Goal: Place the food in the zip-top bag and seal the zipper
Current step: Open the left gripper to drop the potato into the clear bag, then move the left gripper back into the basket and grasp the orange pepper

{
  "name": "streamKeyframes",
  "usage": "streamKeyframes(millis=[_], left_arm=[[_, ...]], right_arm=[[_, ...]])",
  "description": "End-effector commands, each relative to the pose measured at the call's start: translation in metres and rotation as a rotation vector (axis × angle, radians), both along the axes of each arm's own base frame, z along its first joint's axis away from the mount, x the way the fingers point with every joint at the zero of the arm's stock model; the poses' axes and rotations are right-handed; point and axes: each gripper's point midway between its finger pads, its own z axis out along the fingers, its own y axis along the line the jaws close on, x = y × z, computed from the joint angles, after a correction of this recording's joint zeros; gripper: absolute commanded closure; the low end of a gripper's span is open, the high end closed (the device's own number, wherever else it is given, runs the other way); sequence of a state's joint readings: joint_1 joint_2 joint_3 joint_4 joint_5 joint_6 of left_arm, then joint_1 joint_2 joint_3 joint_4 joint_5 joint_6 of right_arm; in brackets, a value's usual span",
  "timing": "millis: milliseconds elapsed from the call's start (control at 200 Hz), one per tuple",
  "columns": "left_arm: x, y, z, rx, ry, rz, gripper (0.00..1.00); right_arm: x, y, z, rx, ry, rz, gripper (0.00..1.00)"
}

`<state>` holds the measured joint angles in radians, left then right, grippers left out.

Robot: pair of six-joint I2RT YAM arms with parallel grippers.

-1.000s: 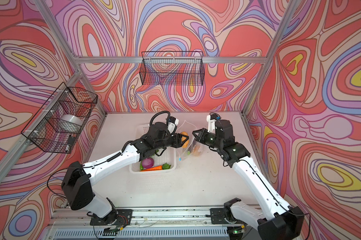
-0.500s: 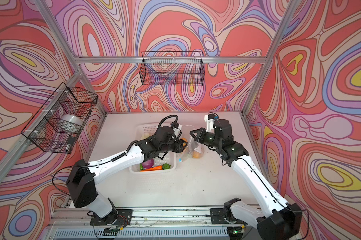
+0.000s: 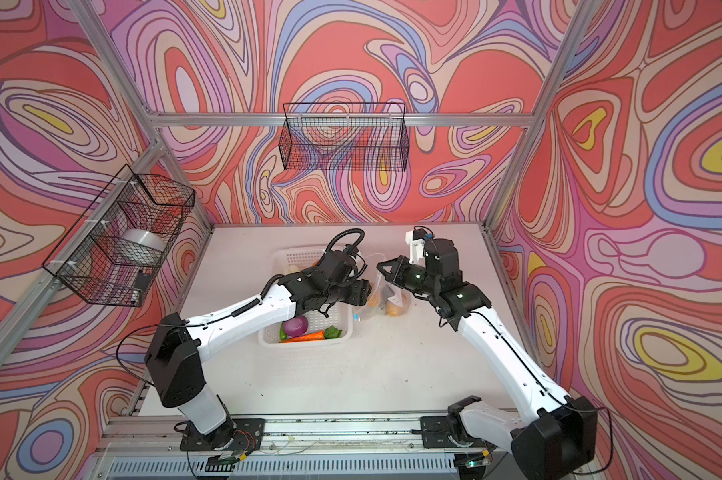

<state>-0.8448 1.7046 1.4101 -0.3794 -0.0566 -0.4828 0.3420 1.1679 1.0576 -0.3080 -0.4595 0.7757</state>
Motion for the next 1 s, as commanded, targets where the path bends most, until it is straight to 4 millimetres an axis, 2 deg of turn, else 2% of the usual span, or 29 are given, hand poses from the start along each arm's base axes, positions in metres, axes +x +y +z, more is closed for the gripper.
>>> streamKeyframes(millis=[0,366,601,791,996], left_arm=[[-0.005,-0.001,0.019,-0.041,-0.011,-0.003,0.24],[-0.021,0.001,0.089,-0.198,-0.084,-0.043,0.19],[-0.022,0.015,0.121,-0.217,-0.170,-0.033,0.14],[-0.003,0.050,0.119,-0.147,-0.228,0.064,0.09],[0.033,0.102,0.086,-0.077,-0.186,0.194,0.10]], right_arm=[[0.000,0.002,-0.002,0.005,-0.004,0.007,1.00],[0.001,0.000,-0.007,-0.006,0.005,-0.007,1.00],[0.002,-0.001,-0.005,-0.012,-0.001,-0.018,1.00],[0.002,-0.002,-0.003,-0.015,-0.002,-0.017,1.00],[0.002,-0.004,-0.002,-0.020,-0.008,-0.026,1.00]])
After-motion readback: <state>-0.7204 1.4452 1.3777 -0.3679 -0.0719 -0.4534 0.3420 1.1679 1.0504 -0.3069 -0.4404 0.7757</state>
